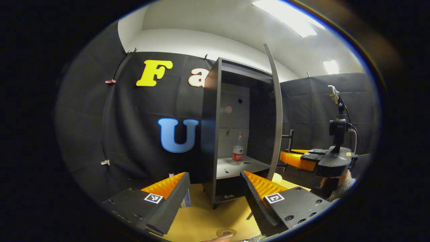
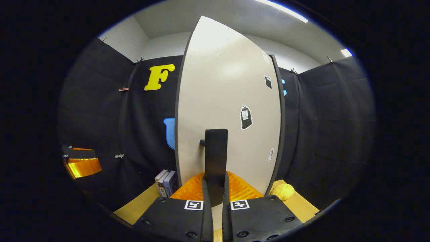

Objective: Open the cabinet door with the right hand, grasp the bottle in the cabinet with the left hand and place it on the coaster, then close the cabinet door with the right hand.

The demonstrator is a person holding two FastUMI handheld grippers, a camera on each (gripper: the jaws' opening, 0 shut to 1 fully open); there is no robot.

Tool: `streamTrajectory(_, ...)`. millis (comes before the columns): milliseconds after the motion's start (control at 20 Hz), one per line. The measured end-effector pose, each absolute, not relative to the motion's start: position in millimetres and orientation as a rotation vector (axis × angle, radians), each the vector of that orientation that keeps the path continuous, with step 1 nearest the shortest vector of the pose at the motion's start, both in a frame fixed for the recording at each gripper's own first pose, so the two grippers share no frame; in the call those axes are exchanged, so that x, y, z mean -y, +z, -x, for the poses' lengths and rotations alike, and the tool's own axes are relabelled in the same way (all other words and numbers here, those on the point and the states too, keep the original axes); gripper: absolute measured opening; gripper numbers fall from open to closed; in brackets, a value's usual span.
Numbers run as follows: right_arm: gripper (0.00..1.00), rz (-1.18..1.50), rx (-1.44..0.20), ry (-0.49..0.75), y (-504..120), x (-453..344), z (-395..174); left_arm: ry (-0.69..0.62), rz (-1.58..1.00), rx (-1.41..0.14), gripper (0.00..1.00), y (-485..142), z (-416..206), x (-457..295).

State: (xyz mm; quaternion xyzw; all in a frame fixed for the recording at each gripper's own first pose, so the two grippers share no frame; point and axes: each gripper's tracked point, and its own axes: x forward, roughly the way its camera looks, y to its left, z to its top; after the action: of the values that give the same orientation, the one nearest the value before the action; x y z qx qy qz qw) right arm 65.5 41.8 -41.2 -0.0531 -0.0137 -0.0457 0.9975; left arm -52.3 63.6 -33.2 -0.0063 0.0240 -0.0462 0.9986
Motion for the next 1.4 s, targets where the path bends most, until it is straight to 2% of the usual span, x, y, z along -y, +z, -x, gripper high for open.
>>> streamTrajectory(50, 0.14, 0.108, 0.026, -0.102, -41, -36, -60, -0.107, 0.01, -0.048, 0.94, -34, 50, -58)
streamTrajectory(100, 0.14, 0.11, 0.026, -0.114, -40, -31, -55, -0.125, 0.011, -0.049, 0.92, -35, 48, -52)
streamTrajectory(450, 0.14, 0.111, 0.028, -0.211, -34, 25, -14, -0.26, 0.051, -0.077, 0.94, -45, 26, -1)
streamTrajectory(750, 0.12, 0.18, 0.044, -0.276, -21, 81, 13, -0.296, 0.01, -0.054, 0.94, -45, -10, 46)
streamTrajectory(900, 0.13, 0.189, 0.086, -0.276, -1, 109, 21, -0.31, 0.019, -0.063, 0.94, -49, -34, 76)
streamTrajectory(1000, 0.08, 0.185, 0.092, -0.273, 3, 131, 27, -0.323, 0.039, -0.064, 0.94, -51, -50, 93)
streamTrajectory(1250, 0.06, 0.142, 0.078, -0.199, 2, 165, 34, -0.289, 0.002, -0.039, 0.94, -48, -92, 118)
streamTrajectory(1300, 0.12, 0.136, 0.075, -0.182, 2, 172, 35, -0.29, 0.006, -0.03, 0.94, -48, -101, 123)
streamTrajectory(1350, 0.06, 0.122, 0.073, -0.165, 3, 179, 37, -0.301, 0.012, -0.025, 0.94, -48, -115, 131)
streamTrajectory(1400, 0.05, 0.107, 0.073, -0.154, 4, 186, 39, -0.305, 0.019, -0.024, 0.94, -49, -127, 135)
